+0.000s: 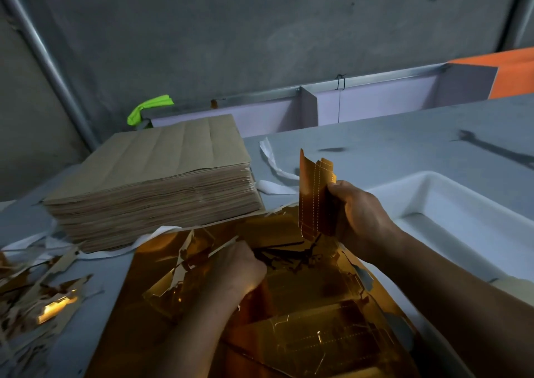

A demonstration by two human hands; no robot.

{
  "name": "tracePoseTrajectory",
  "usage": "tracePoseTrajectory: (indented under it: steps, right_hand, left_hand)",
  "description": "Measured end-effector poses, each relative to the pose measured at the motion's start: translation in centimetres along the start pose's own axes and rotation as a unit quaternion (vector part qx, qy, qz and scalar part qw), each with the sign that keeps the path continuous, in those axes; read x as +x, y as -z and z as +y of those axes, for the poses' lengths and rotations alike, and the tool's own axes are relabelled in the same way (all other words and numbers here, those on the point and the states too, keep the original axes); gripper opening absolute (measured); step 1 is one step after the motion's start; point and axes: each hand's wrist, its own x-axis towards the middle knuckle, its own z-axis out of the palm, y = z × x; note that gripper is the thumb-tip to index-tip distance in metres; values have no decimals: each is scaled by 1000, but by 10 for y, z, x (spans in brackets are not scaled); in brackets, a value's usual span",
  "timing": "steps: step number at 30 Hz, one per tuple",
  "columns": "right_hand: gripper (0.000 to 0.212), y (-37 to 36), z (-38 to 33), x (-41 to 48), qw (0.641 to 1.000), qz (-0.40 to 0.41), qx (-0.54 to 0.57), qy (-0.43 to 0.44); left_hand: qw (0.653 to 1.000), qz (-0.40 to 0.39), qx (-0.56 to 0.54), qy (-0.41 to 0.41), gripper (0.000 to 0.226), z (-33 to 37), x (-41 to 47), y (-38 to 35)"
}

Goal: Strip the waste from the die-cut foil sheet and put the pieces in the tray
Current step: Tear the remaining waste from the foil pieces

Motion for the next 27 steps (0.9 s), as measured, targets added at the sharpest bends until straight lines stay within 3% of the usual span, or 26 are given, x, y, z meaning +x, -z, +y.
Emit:
tracePoseTrajectory:
  steps: [5, 7, 9, 11, 14, 16, 19, 21, 24, 27]
  right_hand:
    - [41, 0, -1, 0, 1000, -4, 2, 3]
    - [41, 0, -1, -1, 1000, -4, 5, 3]
    - [40, -1, -2, -3, 1000, -4, 14, 1]
    - [38, -1, -2, -2, 1000, -1, 19, -3]
    - [33, -2, -2, -1, 999, 19, -29, -6]
    - [37, -1, -2, -4, 998, 16, -54, -17]
    - [36, -1, -2, -8, 992, -22, -116, -43]
    - [26, -5, 2, -9, 968, -48, -242, -47]
    - [23, -10, 10, -7, 874, -130, -468, -7]
    - [25, -10, 16, -5, 836, -178, -519, -18]
  left_hand:
    - [996, 14, 79, 28, 8, -12, 3, 13]
    - [997, 23, 66, 38, 31, -14, 7, 17]
    - [998, 38, -10, 49, 39, -11, 9, 16]
    - [986, 0, -143, 85, 38, -5, 11, 13]
    - [918, -94, -362, 130, 44, 3, 11, 7]
    - [901, -107, -401, 127, 48, 8, 12, 4]
    - [899, -107, -406, 122, 30, 14, 16, 3]
    - [892, -113, -418, 130, 20, 15, 19, 3]
    - [886, -118, -428, 137, 19, 14, 24, 2]
    - [892, -136, -410, 135, 18, 17, 25, 2]
